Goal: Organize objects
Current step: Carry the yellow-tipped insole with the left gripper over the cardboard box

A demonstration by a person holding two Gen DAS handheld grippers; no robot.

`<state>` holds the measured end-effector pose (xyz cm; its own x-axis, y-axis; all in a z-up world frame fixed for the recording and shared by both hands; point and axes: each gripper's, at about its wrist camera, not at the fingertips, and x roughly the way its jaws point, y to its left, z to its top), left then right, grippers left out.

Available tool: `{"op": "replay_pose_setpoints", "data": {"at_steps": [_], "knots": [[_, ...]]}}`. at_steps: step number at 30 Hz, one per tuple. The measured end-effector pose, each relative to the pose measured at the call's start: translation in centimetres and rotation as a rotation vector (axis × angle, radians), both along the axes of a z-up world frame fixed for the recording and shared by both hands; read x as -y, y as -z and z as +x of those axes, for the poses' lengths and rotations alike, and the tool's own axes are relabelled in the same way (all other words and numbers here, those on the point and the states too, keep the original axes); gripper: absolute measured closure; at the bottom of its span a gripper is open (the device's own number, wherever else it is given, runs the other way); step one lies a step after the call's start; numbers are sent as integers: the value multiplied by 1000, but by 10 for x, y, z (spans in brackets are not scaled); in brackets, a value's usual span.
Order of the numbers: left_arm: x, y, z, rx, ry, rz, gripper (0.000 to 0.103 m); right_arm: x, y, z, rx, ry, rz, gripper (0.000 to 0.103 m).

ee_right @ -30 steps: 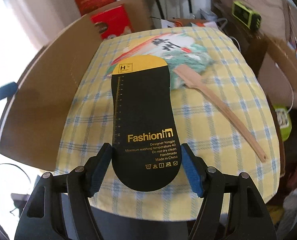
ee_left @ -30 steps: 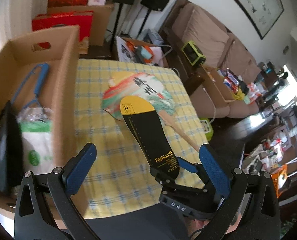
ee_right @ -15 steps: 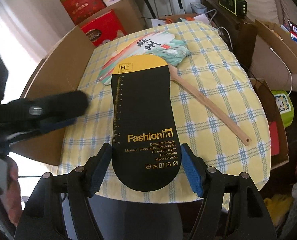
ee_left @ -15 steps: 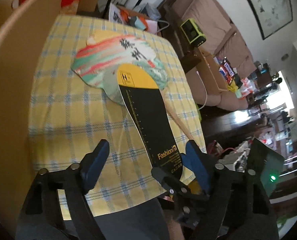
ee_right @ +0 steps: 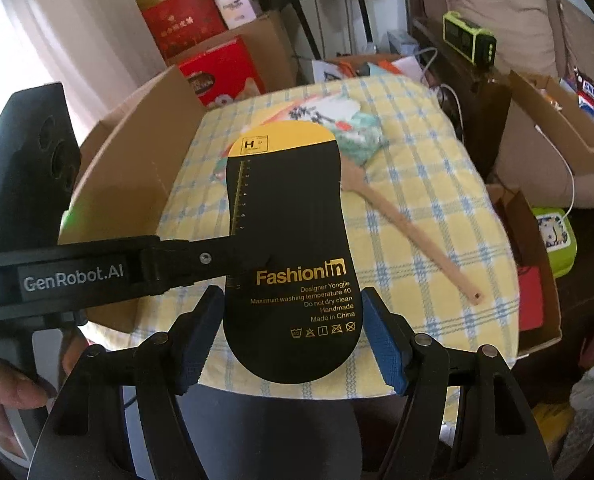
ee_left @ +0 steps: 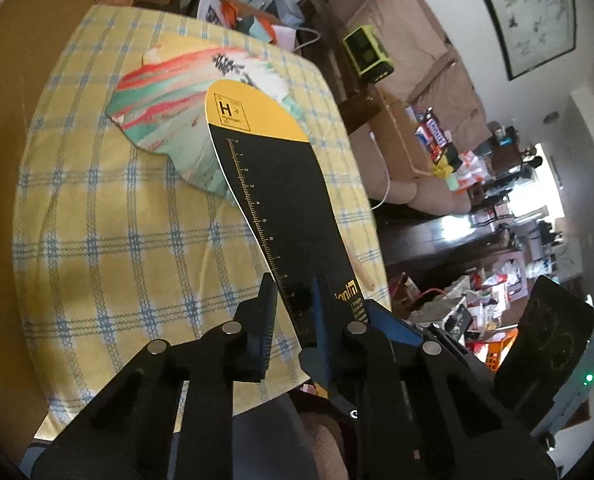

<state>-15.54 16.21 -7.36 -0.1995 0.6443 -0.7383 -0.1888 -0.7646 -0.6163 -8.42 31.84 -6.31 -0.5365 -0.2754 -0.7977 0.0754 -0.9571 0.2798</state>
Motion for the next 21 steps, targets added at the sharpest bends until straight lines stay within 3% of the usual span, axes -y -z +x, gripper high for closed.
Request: {"op": "replay_pose_setpoints", "data": {"at_steps": [10,16,21], "knots": [[37,-56,7,-101,-47,61,88,28,-55,1,-100,-68,16,32],[90,-87,7,-152,-125,78,88,76,-82,-6,-151,-155,22,32],[141,-96,6,-165,-202,73,88,130,-93,-15,-177,-250,39,32]]}}
